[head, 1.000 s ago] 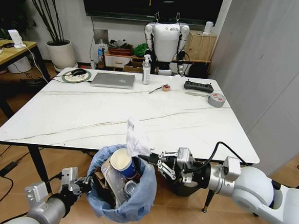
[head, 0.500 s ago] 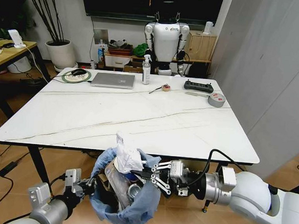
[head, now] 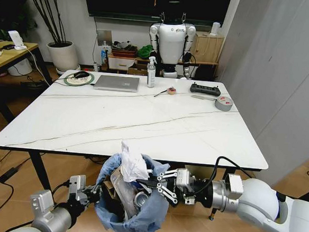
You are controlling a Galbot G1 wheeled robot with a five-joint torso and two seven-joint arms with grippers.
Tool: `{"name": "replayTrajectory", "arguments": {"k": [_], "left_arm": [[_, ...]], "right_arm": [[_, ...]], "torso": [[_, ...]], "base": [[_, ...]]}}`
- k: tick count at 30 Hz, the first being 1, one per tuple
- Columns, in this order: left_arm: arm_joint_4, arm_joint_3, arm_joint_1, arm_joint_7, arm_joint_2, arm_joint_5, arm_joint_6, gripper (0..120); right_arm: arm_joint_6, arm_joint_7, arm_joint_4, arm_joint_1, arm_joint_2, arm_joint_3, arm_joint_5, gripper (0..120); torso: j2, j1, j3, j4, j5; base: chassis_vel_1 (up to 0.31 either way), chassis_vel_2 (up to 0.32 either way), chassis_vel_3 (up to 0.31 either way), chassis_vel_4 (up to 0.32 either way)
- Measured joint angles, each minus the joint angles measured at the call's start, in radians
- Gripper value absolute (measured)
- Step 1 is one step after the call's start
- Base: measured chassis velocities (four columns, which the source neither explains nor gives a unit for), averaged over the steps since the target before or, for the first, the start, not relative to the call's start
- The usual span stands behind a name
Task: Pick up the trash bin and place the trash from the table into it.
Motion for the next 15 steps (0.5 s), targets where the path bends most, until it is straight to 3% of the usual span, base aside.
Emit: {"name": "replayTrajectory", "arguments": {"k": [6, 13, 15], "left_arm": [[-0.005, -0.010, 0.001, -0.005, -0.001, -0.002, 0.000, 0], [-0.008, -0.012, 0.001, -0.008, -0.001, -0.005, 0.000, 0], [-0.008, -0.012, 0.001, -0.010, -0.001, -0.005, 0.000, 0]], "right_arm": [[0.008, -0.014, -0.009, -0.006, 0.002, -0.002, -0.007, 0], [0.014, -0.026, -0.014, -0.007, 0.000, 0.001, -0.010, 20], [0.015, -0.031, -0.018, -0.011, -0.001, 0.004, -0.011, 33]], "torso": [[0.000, 0.000, 0.000, 0.0000, 0.0000], [0.000, 0.000, 0.000, 0.0000, 0.0000], [0.000, 0.000, 0.000, 0.0000, 0.0000]], "base": [[0.000, 0.000, 0.000, 0.000], [0.000, 0.000, 0.000, 0.000], [0.000, 0.000, 0.000, 0.000]]}}
